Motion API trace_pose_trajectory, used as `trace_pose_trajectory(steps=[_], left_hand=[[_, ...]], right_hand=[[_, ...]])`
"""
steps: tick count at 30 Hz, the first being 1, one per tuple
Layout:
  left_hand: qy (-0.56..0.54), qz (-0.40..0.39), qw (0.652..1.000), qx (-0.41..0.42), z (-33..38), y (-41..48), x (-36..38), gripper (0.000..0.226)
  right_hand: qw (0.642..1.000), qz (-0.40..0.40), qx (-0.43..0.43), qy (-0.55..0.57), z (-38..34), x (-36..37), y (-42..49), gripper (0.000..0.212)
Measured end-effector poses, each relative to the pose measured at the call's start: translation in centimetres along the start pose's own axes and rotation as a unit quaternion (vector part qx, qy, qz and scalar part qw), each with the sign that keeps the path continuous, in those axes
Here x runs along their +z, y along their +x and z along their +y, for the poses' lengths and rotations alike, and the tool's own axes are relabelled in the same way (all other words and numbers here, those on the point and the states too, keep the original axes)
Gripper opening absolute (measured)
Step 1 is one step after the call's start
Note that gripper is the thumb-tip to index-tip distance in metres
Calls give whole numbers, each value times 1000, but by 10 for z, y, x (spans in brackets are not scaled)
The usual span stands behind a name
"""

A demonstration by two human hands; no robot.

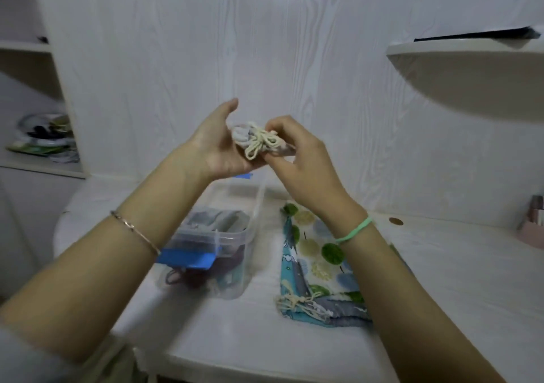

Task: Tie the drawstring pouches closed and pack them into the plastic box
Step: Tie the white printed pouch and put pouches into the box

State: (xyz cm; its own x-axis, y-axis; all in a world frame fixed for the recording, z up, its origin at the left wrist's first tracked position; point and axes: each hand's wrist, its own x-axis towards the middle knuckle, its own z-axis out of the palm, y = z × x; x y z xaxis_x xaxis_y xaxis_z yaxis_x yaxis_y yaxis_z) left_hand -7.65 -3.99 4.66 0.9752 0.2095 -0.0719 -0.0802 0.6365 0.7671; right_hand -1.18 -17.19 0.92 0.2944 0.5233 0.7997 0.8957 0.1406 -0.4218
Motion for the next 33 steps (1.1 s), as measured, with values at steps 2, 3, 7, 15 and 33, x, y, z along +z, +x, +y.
trace_pose_trajectory(steps=[2, 3, 7, 15, 33], left_hand=[[41, 72, 996, 13, 17, 3, -18, 36], [81, 107, 991, 10, 23, 7, -31, 26], [289, 230, 926, -76, 30, 28, -91, 13], [588, 199, 763, -176, 8, 41, -125, 14], [834, -120, 392, -368, -15, 40, -127, 23]], right_hand=[[998, -62, 11, -3, 3, 20, 9, 18], [995, -97, 24, -8, 5, 30, 11, 18], [969, -230, 61, -69, 15, 65, 19, 17], [838, -497, 144, -173, 13, 97, 25, 28], [625, -655, 155, -395, 15, 139, 41, 18]])
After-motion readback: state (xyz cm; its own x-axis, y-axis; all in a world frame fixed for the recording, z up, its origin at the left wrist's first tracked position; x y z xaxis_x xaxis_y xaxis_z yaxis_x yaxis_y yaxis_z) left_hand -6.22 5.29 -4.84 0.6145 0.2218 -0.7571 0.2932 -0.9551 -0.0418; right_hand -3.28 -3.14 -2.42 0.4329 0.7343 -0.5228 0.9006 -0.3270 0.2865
